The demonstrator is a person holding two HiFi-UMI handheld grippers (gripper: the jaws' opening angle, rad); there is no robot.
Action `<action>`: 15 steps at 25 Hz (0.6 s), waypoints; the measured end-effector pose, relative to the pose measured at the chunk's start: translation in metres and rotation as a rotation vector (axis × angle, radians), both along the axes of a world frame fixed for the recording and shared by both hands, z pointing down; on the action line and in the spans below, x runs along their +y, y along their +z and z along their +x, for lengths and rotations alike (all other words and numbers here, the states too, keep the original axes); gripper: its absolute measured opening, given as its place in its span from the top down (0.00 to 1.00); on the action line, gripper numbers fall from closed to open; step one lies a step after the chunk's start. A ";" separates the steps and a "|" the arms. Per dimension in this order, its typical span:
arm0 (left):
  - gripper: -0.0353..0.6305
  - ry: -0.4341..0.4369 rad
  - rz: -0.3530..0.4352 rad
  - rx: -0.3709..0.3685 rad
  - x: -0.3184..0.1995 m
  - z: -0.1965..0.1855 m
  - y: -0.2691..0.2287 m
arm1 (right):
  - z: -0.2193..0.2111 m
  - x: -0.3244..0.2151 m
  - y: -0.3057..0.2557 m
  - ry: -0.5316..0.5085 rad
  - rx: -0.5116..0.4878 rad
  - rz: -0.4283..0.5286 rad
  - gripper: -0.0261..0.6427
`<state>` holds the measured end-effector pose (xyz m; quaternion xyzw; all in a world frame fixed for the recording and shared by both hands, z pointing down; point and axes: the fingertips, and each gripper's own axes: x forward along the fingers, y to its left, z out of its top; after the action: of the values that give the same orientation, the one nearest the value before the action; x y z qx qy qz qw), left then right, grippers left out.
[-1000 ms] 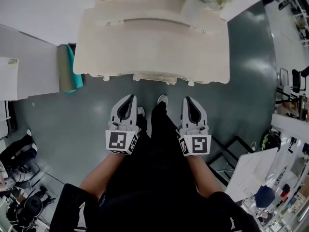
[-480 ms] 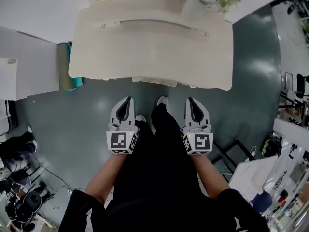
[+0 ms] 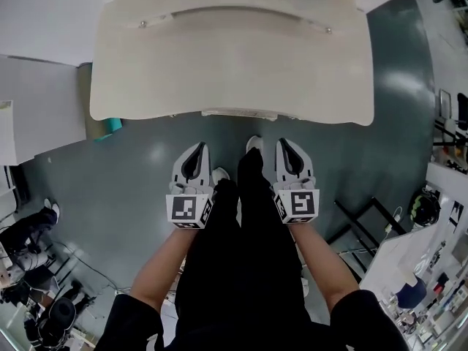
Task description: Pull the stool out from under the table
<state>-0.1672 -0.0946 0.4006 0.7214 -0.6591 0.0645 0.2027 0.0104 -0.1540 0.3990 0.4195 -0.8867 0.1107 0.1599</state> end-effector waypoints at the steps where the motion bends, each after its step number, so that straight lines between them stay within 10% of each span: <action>1: 0.93 0.003 -0.003 0.003 -0.002 0.002 0.009 | -0.005 0.002 0.011 -0.006 -0.003 -0.004 0.93; 15: 0.92 0.015 -0.033 -0.057 -0.010 -0.002 0.151 | -0.003 -0.010 0.159 0.018 0.048 -0.046 0.93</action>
<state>-0.1687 -0.1047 0.5515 0.7209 -0.6579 0.0975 0.1950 0.0073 -0.1644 0.5580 0.4263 -0.8760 0.1227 0.1896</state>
